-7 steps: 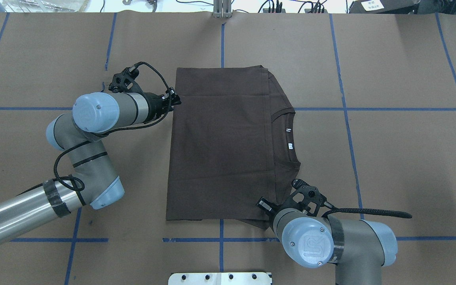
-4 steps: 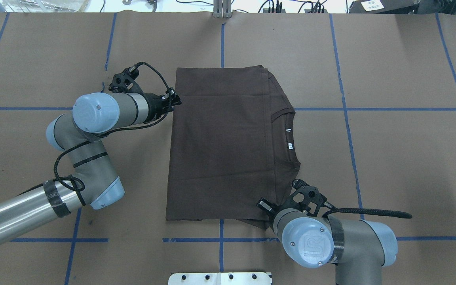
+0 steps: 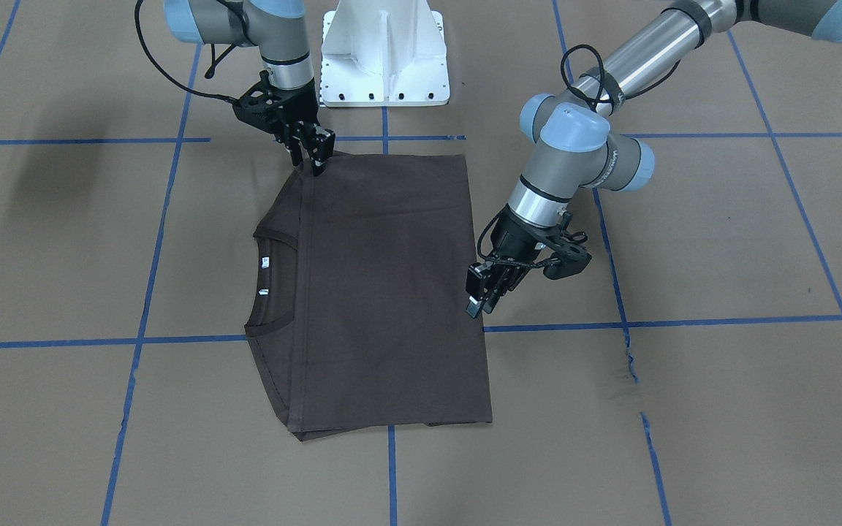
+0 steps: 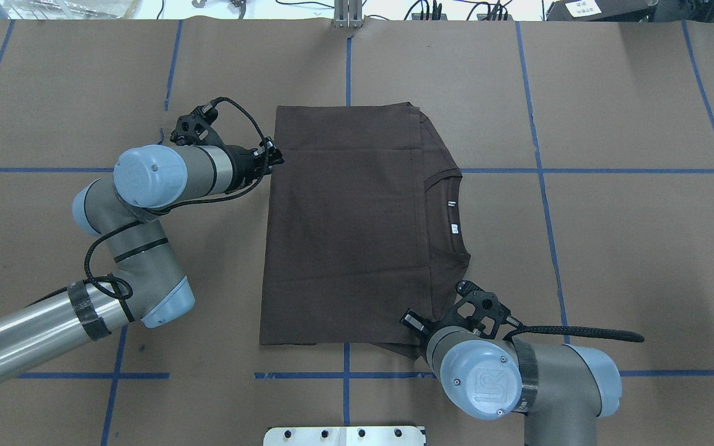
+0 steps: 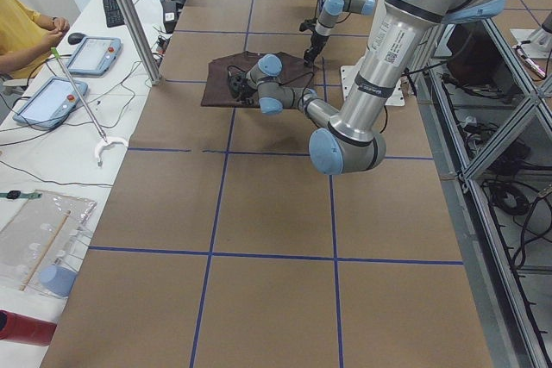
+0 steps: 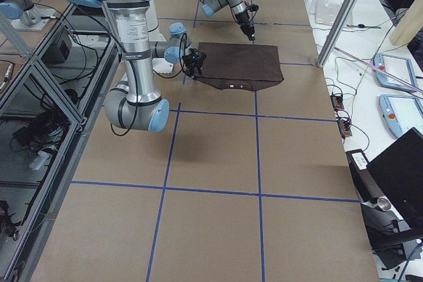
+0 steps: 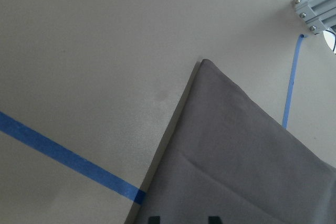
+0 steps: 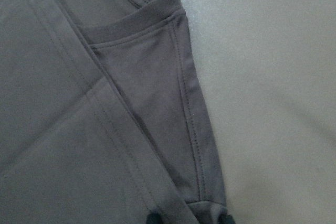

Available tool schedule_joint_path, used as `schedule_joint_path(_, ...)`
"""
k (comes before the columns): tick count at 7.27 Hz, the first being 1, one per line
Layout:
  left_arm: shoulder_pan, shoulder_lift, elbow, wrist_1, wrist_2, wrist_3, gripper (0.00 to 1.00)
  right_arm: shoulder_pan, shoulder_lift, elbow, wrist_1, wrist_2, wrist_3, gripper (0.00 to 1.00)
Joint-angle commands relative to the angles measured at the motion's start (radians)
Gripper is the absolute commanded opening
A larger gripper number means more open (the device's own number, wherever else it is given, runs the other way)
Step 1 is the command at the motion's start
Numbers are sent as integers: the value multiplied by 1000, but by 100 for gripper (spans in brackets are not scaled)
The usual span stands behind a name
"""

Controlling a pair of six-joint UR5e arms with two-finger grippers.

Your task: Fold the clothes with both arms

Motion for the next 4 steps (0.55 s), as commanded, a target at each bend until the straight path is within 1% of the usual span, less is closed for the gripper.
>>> schedule_joint_path(1,1,0,0,0,0,0,42,1,-1,1,-1,0,1,0)
schedule_joint_path(2,1,0,0,0,0,0,42,1,1,4,-1,0,1,0)
schedule_joint_path(3,1,0,0,0,0,0,42,1,3,24,-27,0,-1,0)
schedule_joint_path(4,1,0,0,0,0,0,42,-1,10,50,-86,0,-1,0)
